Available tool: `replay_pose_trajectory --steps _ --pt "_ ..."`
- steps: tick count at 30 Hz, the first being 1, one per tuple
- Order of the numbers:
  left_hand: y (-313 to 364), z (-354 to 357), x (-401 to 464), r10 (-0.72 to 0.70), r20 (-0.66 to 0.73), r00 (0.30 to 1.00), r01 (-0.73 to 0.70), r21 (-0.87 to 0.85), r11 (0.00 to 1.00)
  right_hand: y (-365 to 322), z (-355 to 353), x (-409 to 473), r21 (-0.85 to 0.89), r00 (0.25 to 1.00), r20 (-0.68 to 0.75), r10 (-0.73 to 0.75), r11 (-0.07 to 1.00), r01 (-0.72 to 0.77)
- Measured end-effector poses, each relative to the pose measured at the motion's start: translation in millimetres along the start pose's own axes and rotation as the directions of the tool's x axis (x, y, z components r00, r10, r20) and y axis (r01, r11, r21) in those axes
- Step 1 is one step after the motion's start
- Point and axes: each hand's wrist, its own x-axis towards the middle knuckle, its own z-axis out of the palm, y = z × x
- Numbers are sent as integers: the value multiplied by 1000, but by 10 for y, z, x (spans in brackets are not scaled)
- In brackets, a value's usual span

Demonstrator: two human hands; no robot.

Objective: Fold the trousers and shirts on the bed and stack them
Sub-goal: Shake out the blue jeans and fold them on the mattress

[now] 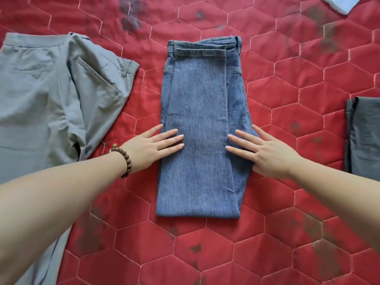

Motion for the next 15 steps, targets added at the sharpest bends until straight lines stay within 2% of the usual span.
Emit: replay_pose_trajectory --steps 6,10,15 --pt "-14 77 19 3 23 1000 -1 -99 995 26 56 26 24 998 -21 -53 998 53" --pt "-26 139 3 -5 13 1000 7 -135 991 137 104 -119 24 996 15 -83 996 82" --pt "-16 207 -14 -33 57 998 44 -198 979 49 109 -5 13 995 -50 -92 996 92"
